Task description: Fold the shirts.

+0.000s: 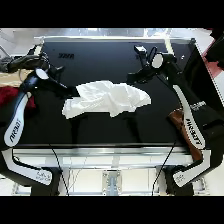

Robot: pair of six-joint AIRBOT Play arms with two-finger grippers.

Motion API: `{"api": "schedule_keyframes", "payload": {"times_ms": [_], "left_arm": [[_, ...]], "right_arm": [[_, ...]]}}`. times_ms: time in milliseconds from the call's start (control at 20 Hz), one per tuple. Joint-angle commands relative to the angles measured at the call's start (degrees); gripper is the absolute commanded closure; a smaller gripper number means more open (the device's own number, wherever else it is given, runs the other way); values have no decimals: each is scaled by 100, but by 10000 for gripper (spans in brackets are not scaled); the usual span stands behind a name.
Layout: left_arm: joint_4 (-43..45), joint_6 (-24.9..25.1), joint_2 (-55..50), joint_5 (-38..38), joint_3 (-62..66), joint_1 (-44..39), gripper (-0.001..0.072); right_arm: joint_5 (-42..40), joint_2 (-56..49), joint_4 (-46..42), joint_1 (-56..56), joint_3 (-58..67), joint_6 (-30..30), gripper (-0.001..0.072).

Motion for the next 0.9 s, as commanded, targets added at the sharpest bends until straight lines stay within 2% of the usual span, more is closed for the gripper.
{"api": "schedule_keyframes", "payload": {"times_ms": [0, 200, 300, 450, 600, 750, 850], "left_arm": [[-621, 149, 514, 354, 111, 876, 131], [-466, 341, 1757, 361, -59, 2273, 132], [-503, 334, 2243, 256, -562, 2885, 132], [-616, 337, 2736, 44, -1902, 3390, 132], [-1368, 337, 2892, 151, -3099, 3495, 132], [-2474, 343, 2892, 522, -3775, 3456, 132], [-2841, 343, 2892, 734, -3910, 3445, 132]], "right_arm": [[525, 260, -1110, -356, 208, 35, 165], [879, 916, -1198, -1259, 133, 208, 165], [1130, 1058, -758, -1567, -157, 208, 165], [820, 1318, 391, -1580, -1399, 190, 165], [-389, 1801, 1947, -1202, -3303, 173, 163], [-2216, 2173, 4280, -686, -5093, 175, 161], [-2975, 2181, 5611, -334, -5746, -57, 161]]}}
